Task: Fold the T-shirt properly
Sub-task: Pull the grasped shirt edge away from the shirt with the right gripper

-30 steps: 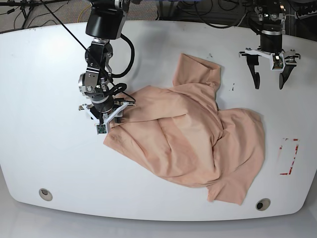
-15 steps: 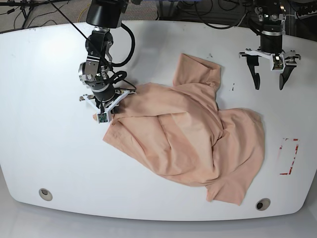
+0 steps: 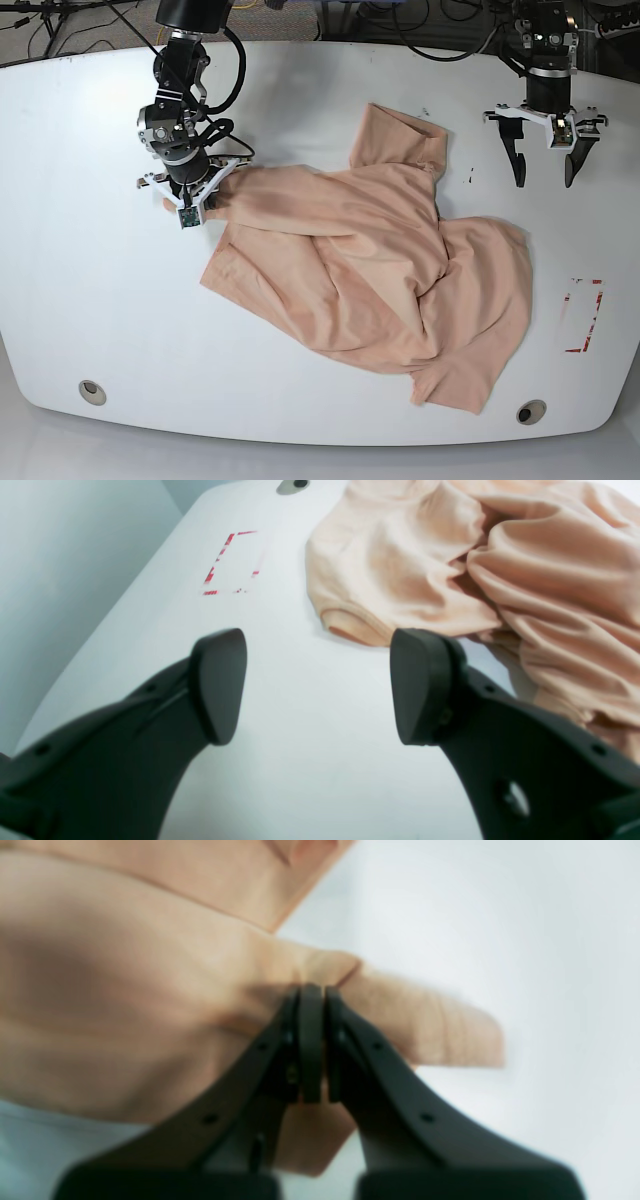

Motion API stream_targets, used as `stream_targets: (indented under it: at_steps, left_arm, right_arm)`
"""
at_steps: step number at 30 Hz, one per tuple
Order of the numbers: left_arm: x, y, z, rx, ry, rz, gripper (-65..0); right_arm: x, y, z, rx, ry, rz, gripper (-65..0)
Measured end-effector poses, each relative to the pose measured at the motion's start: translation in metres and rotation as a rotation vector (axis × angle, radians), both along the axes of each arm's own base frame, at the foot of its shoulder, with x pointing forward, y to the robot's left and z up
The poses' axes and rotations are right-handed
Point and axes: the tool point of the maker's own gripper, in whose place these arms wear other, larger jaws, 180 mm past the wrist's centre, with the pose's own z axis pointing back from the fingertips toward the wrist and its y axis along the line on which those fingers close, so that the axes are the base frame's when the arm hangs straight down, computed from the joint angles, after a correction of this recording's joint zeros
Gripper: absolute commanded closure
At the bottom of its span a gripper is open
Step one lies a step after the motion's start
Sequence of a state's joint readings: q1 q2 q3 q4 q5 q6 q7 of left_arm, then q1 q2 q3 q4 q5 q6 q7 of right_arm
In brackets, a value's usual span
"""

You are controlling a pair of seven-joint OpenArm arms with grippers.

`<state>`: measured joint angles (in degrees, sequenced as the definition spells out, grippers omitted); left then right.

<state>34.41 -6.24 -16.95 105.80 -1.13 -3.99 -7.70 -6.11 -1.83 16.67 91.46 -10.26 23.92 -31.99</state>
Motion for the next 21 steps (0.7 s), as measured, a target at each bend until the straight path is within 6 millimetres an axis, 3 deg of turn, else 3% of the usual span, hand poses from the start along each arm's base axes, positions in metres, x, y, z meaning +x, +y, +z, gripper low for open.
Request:
stream_targets:
  at_steps: [12,17,21]
  left_arm:
    - [0.007,-0.002,0.005,-0.002,-0.026,-0.005,-42.7]
    - [0.014,-0.011,0.005,-0.019,-0.024,-0.025,-42.6]
    - [0.017,-0.019,0.005,-0.029,-0.028,-0.044,-42.5]
  right_arm:
    - [0.015,-0.012,0.018,-0.038,-0.046,-0.014,-0.5]
    - [-0.001,-0.016,0.021,-0.05,-0.036,-0.026,-0.5]
    - [-0.023,-0.015,0.01,-0.052,0.034,-0.03,-0.4]
